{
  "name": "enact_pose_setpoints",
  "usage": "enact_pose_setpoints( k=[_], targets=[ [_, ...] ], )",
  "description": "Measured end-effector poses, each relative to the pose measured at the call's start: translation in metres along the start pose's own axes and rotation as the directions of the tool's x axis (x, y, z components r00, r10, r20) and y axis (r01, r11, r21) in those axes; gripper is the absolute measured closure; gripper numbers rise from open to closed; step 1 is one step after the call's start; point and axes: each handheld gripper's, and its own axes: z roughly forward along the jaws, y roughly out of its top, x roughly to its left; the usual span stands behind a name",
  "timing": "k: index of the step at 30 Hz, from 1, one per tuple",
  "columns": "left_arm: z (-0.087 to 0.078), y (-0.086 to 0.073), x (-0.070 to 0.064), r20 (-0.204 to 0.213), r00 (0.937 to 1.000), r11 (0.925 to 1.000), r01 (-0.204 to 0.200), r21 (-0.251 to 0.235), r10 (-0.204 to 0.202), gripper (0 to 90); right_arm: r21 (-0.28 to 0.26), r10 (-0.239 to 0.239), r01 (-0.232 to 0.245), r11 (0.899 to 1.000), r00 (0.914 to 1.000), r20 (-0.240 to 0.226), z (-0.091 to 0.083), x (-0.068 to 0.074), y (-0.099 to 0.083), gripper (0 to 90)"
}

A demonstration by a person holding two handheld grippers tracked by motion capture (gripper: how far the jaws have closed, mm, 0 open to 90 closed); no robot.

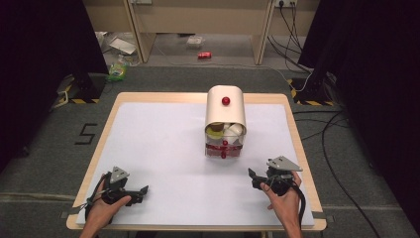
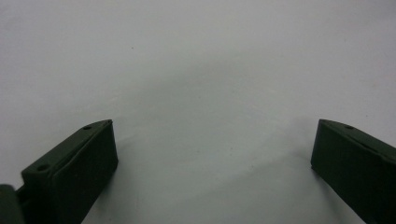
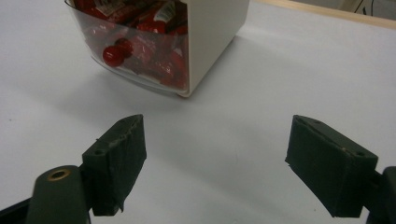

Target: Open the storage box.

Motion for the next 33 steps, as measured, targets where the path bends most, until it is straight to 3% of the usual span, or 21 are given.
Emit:
enact_pose_setpoints(
  k=[23, 33],
  targets=[
    [0.000, 0.000, 0.000, -0.001, 1.0000, 1.0000, 0.001, 0.000, -0.001, 0.0, -0.092, -0.044, 0.040, 0.995, 0.9981, -0.043, -0.012, 0.023, 0.040, 21.4],
    [0.000, 0.000, 0.000, -0.001, 1.0000, 1.0000, 0.000, 0.000, 0.000, 0.0, -0.108, -0.061, 0.055, 0.993, 0.9967, -0.054, -0.014, 0.027, 0.053, 22.1]
  ],
)
